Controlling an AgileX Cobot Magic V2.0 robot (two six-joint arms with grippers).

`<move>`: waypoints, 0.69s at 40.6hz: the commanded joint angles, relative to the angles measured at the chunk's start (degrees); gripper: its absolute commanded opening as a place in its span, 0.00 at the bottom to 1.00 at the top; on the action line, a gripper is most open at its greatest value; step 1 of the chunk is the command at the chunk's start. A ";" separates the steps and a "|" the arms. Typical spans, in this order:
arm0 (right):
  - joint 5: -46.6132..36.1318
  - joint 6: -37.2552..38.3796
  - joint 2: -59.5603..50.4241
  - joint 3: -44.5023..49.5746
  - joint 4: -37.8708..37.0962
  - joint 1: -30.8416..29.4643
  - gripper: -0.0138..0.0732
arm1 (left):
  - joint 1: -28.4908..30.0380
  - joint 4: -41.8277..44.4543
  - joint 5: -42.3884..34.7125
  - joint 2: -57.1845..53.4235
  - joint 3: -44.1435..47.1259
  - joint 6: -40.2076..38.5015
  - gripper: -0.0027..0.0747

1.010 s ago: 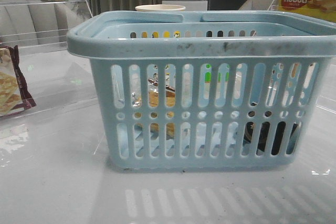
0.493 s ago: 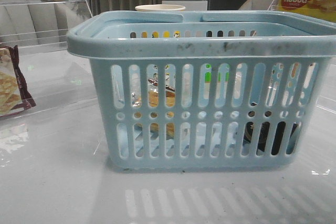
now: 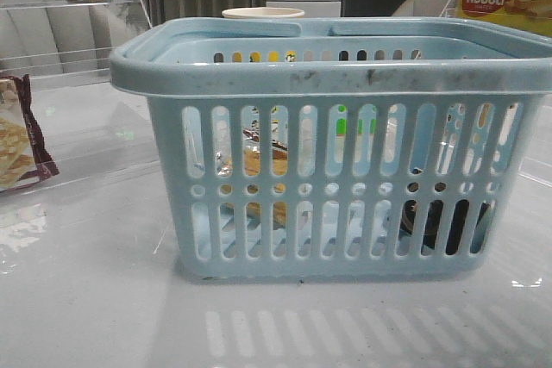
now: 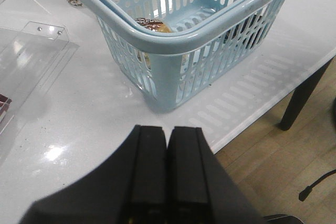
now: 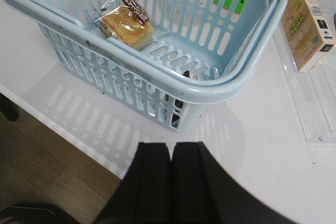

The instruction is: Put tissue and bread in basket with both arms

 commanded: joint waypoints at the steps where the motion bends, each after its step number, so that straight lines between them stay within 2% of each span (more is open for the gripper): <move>1: -3.64 -0.41 0.28 -1.55 0.07 0.08 0.19 | -0.37 -0.16 -4.64 0.29 -1.63 -0.48 0.15; 18: -3.64 -0.41 0.28 -1.55 0.07 0.08 0.19 | -0.37 0.36 -5.58 -0.94 -1.11 -0.48 0.15; 23: -3.57 -0.41 0.28 -1.55 0.07 0.08 0.19 | 4.08 0.65 -7.74 -5.44 1.31 -0.48 0.15; 28: -3.63 -0.41 0.28 -1.55 0.07 0.08 0.19 | 12.20 0.88 -11.37 -12.37 5.57 -0.48 0.15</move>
